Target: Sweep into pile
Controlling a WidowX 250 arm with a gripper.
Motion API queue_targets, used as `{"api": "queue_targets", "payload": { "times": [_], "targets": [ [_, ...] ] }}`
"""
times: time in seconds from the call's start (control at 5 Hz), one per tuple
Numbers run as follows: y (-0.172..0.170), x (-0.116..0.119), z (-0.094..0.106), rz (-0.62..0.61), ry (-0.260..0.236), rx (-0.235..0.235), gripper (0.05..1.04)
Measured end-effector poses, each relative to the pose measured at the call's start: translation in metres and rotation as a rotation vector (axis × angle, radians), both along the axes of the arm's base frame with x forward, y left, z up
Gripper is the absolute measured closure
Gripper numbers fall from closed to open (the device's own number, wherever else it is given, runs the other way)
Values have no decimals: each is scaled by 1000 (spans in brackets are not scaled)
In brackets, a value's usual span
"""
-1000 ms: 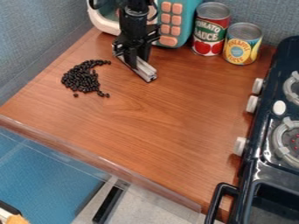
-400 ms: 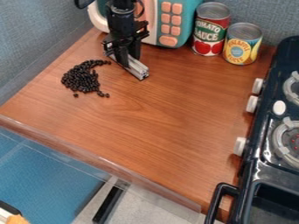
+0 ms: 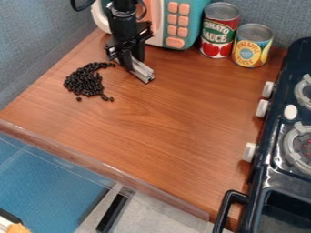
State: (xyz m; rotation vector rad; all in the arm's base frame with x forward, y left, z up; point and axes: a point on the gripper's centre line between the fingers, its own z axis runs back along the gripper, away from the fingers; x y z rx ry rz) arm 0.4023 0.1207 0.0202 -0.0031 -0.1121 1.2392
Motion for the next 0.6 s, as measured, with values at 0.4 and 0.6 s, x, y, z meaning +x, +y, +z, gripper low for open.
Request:
{"api": "queue_targets", "payload": {
  "times": [0.4,0.6],
  "targets": [
    [12,-24,0,74,-10,-20,736],
    [15,-33,0,102,-6,-34,736]
  ]
}}
